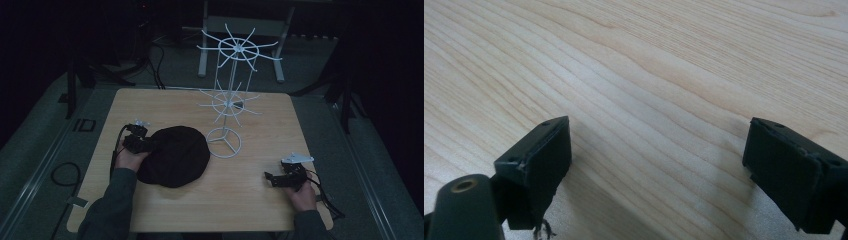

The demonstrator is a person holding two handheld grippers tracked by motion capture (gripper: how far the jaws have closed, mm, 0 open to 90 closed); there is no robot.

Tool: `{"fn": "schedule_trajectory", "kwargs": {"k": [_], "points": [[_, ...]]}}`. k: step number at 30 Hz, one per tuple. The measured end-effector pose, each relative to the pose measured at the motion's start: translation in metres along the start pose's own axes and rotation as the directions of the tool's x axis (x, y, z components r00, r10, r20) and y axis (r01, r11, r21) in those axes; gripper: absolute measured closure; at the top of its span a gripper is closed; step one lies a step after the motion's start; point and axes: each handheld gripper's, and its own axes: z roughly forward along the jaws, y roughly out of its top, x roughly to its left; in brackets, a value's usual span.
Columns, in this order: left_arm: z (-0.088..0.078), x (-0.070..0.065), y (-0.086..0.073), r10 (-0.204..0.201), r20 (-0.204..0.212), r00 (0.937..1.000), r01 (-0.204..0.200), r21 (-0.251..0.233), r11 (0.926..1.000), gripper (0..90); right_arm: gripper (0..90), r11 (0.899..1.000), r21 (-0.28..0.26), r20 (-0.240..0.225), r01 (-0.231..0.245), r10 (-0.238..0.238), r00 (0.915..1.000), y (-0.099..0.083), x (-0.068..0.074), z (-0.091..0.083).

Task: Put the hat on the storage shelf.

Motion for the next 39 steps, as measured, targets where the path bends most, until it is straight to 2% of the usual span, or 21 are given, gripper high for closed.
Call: {"fn": "schedule_trajectory", "kwargs": {"k": [6,10,14,17,22,26,32,34,38,39], "points": [[0.012,-0.008,0.004,0.041,-0.026,0.9989,-0.04,0.039,0.9985,54.0,12.0,1.0,0.0,0.0,0.0,0.0,1.0,0.0,0.0,0.0],[0.013,-0.01,0.006,0.028,-0.056,0.9981,-0.026,0.029,0.9992,63.1,12.0,1.0,0.0,0.0,0.0,0.0,1.0,0.0,0.0,0.0],[0.012,-0.008,0.006,-0.003,-0.041,0.9992,0.004,0.015,0.9999,71.7,12.0,1.0,0.0,0.0,0.0,0.0,1.0,0.0,0.0,0.0],[0.01,-0.005,0.006,-0.027,-0.015,0.9995,0.027,0.01,0.9996,74.7,12.0,1.0,0.0,0.0,0.0,0.0,1.0,0.0,0.0,0.0],[0.007,0.002,0.004,-0.08,0.013,0.9967,0.08,-0.002,0.9968,76.9,12.0,1.0,0.0,0.0,0.0,0.0,1.0,0.0,0.0,0.0],[0.004,0.007,0.001,-0.12,0.038,0.9921,0.12,-0.018,0.9925,77.6,12.0,1.0,0.0,0.0,0.0,0.0,1.0,0.0,0.0,0.0],[-0.007,0.013,0.002,-0.156,0.051,0.9865,0.158,-0.051,0.9861,77.8,12.0,1.0,0.0,0.0,0.0,0.0,1.0,0.0,0.0,0.0],[-0.011,0.016,0.003,-0.181,0.061,0.9817,0.184,-0.065,0.9807,77.8,12.0,1.0,0.0,0.0,0.0,0.0,1.0,0.0,0.0,0.0],[-0.02,0.018,0.005,-0.198,0.08,0.977,0.205,-0.091,0.9746,78.3,12.0,1.0,0.0,0.0,0.0,0.0,1.0,0.0,0.0,0.0],[-0.022,0.018,0.006,-0.197,0.077,0.9774,0.204,-0.095,0.9744,78.5,12.0,1.0,0.0,0.0,0.0,0.0,1.0,0.0,0.0,0.0]]}}
